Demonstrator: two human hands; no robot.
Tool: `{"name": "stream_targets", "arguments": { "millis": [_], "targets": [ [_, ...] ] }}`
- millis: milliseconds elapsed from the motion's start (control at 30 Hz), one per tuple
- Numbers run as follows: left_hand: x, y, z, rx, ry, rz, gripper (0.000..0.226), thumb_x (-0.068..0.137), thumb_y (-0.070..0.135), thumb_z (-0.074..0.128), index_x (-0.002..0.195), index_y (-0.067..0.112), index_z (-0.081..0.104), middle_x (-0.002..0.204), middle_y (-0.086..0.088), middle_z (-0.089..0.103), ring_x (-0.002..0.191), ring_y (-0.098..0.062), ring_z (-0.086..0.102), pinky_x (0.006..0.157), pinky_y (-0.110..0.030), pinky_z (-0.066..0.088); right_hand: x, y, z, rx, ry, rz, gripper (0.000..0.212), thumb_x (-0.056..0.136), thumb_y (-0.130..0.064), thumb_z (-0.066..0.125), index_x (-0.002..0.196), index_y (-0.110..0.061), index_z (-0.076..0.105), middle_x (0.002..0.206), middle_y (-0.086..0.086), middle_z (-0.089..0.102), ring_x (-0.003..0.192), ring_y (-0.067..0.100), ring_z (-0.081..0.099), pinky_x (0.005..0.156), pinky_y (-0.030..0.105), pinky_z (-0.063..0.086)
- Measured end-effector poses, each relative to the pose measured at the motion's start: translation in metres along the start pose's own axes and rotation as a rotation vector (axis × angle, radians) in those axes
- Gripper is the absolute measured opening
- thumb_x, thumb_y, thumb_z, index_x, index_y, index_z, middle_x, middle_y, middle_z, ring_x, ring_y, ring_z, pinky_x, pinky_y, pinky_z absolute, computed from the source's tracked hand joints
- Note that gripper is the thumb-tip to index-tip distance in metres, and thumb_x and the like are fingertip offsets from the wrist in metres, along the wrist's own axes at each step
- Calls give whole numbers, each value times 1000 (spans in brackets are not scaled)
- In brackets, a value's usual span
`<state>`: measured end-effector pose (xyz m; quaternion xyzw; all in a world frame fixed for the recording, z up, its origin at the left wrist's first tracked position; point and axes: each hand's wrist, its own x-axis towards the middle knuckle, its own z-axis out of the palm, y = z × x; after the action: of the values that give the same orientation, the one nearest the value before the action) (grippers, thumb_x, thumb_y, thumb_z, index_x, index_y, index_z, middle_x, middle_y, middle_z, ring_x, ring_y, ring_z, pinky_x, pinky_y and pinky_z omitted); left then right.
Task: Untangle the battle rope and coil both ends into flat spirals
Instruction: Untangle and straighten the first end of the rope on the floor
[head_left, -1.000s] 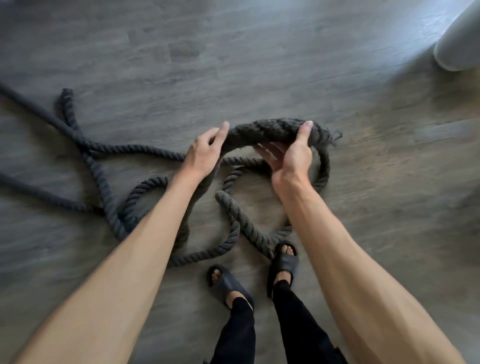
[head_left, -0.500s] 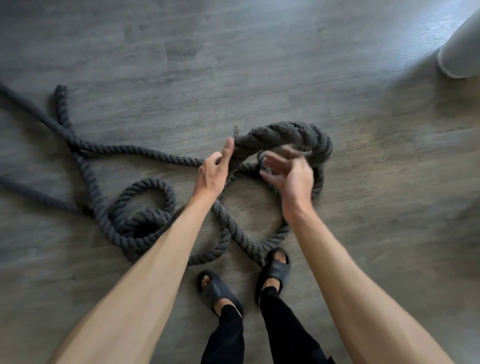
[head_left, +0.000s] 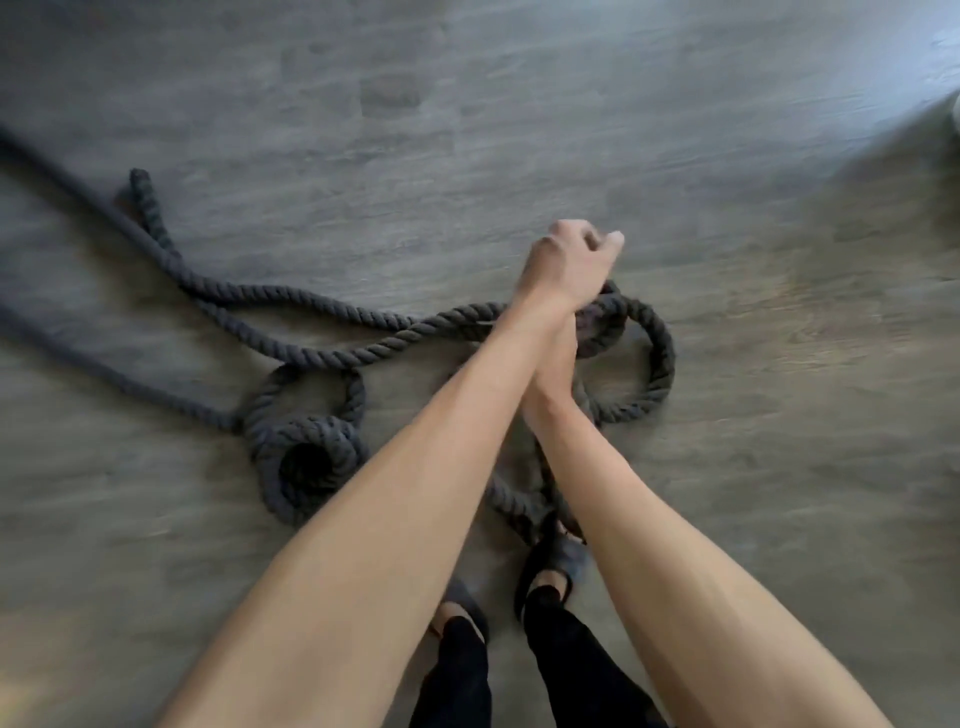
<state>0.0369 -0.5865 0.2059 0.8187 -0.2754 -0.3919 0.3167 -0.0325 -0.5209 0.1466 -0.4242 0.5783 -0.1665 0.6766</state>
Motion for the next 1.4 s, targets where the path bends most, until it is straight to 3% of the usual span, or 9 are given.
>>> {"name": "stream_targets", "arguments": {
  "millis": [200,333,500,700,800,867,1067,1267,1400],
  "targets": [
    [-21,-210,-24,-26,138,-521,26,93,24,56,88,3,70,94,-22,73,94,-36,70,84,-42,57,47,64,-25,-517,-3,75,20,92,-16,61,111,-9,65,107,12,73,104,27,68,97,46,51],
    [-70,-328,-12,63,34,-750,24,91,30,59,94,10,70,105,-18,72,101,-33,68,88,-40,54,42,149,-17,-754,-179,119,22,93,-22,63,112,-11,66,112,5,71,108,24,65,91,30,48],
    [-114,-450,2,49,126,-923,35,90,31,63,117,8,64,126,-14,64,119,-30,58,97,-32,45,14,276,17,-971,-426,113,27,96,-33,62,116,-15,61,107,4,70,106,25,65,82,28,44],
    [-137,-597,13,-186,414,-1184,86,88,30,71,147,-1,17,154,-23,23,141,-33,31,110,-35,30,-9,404,93,-1191,-560,-239,22,95,-27,58,109,-10,63,100,11,68,104,32,56,85,42,50],
    [-143,-662,25,-338,432,-1318,105,91,51,61,151,-8,-1,161,-23,3,149,-35,10,120,-40,10,-16,461,129,-1270,-642,-509,17,94,-16,56,102,-6,66,95,13,65,95,33,53,85,47,47],
    [-141,-699,34,-438,479,-1324,108,90,60,56,151,-9,-1,161,-24,1,149,-37,6,119,-43,5,-18,498,149,-1320,-712,-562,23,93,-15,55,112,-7,65,101,12,63,100,32,52,88,45,46],
    [-126,-770,36,-695,885,-1219,114,66,58,82,151,9,23,152,-13,37,137,-31,40,110,-41,33,-3,587,175,-1828,-725,-459,58,92,-15,53,146,-5,34,138,16,42,128,34,42,103,39,39],
    [-108,-794,13,-672,664,-1194,122,72,75,64,155,4,10,161,-17,17,147,-35,22,118,-47,20,-14,606,180,-1769,-705,-296,44,97,-25,58,134,-10,40,131,15,53,127,36,49,99,46,42],
    [-119,-798,-20,-487,624,-1155,108,77,49,77,152,-2,17,156,-19,31,141,-34,35,114,-43,28,-51,590,176,-1694,-661,-343,45,92,-44,63,121,-13,47,124,10,56,119,34,53,94,46,45]
  ]
}}
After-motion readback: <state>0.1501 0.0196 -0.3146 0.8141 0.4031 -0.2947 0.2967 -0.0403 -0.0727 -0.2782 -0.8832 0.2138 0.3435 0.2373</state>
